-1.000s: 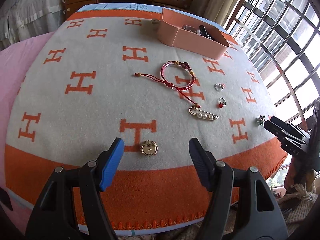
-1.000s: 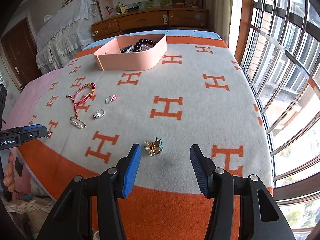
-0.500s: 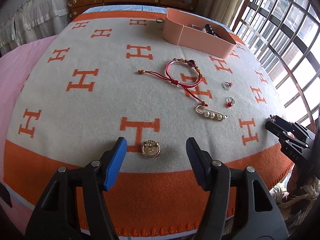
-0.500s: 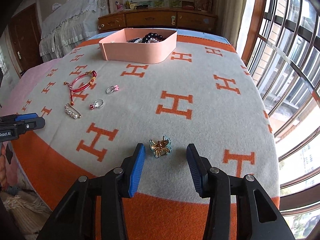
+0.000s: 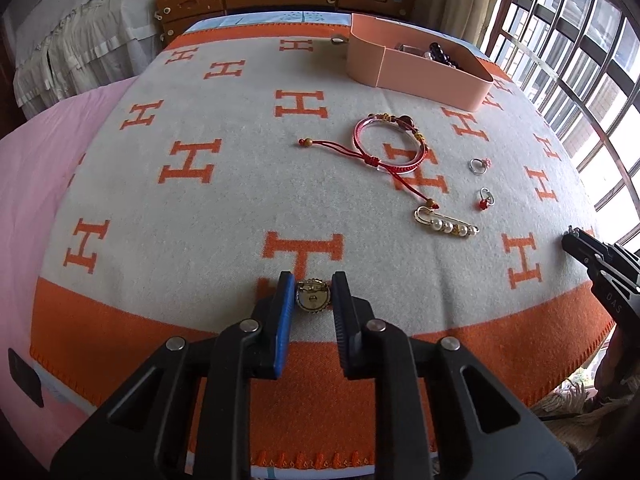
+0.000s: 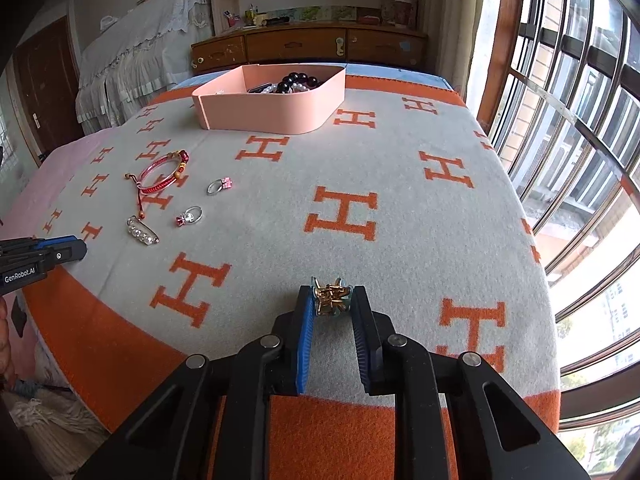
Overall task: Organize jewelry
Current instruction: 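Grasp the gold button with the left gripper while the right grasps the gold hair clip, then carry the button and hair clip into the pink tray and open both grippers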
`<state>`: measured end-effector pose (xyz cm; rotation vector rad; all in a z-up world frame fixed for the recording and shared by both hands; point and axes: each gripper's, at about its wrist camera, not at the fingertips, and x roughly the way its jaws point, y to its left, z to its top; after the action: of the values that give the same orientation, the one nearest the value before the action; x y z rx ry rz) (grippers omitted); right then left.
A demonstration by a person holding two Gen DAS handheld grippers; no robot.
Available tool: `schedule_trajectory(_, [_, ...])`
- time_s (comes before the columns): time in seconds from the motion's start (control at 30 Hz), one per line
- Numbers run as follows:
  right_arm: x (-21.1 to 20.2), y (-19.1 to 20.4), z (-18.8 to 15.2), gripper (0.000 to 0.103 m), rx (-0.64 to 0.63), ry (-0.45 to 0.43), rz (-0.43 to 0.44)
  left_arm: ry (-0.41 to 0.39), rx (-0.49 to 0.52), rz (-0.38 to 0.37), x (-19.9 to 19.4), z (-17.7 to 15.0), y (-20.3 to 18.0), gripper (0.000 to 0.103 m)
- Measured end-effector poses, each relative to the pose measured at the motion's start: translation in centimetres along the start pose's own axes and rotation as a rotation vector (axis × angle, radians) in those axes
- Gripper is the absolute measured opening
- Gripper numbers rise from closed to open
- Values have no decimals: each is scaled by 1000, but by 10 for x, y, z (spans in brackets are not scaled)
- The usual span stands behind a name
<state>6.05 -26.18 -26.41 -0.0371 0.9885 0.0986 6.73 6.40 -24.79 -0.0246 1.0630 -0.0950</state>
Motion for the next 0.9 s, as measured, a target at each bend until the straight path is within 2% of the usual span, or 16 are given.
schedule_trajectory(0.17, [-8, -3, 7, 19, 13, -14, 2, -26, -10, -20, -12, 13, 1, 16])
schedule_trajectory(0.33, [-34, 4, 42, 19, -31, -77, 8, -105, 27, -73, -43, 61, -10, 16])
schedule_trajectory(0.47, [-65, 12, 98, 19, -70, -177, 27, -184, 79, -117, -74, 118, -26, 16])
schedule_trajectory(0.63, [-94, 20, 182, 19, -88, -267, 75, -217, 124, -177, -91, 196, -48, 16])
schedule_trajectory(0.77, [-82, 19, 251, 19, -36, -256, 158, -177, 113, -253, -76, 250, -61, 16])
schedule_trajectory(0.9, [-45, 15, 306, 19, 46, -217, 264, -121, 95, -290, -40, 280, -72, 16])
